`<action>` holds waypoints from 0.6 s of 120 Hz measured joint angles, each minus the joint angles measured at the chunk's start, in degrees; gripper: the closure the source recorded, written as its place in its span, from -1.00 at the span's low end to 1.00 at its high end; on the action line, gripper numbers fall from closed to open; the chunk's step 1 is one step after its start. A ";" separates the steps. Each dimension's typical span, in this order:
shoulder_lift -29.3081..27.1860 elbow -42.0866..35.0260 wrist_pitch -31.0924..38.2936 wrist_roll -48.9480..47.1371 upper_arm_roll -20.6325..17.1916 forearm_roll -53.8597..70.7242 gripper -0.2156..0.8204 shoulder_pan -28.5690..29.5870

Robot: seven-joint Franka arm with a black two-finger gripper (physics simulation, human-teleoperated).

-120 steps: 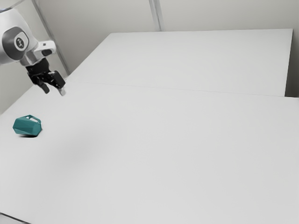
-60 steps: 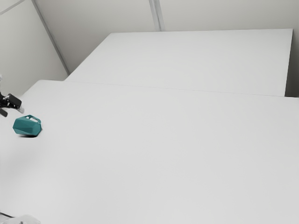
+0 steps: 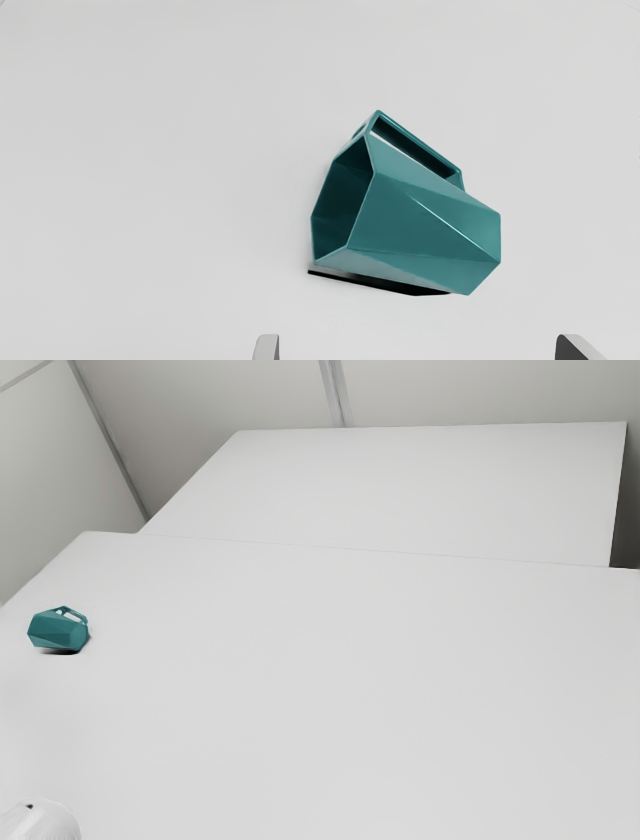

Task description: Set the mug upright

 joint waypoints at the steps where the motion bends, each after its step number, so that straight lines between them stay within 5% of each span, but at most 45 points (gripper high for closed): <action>1: 0.45 0.34 -0.11 0.38 -0.04 -0.25 -0.58 0.11; 29: 14.16 13.10 -3.25 9.06 -3.22 -3.30 -0.57 1.83; 49: 20.67 15.78 -6.69 13.48 -10.35 -4.96 -0.57 6.79; 72: 26.10 16.95 -11.28 17.28 -13.47 -6.74 -0.55 8.28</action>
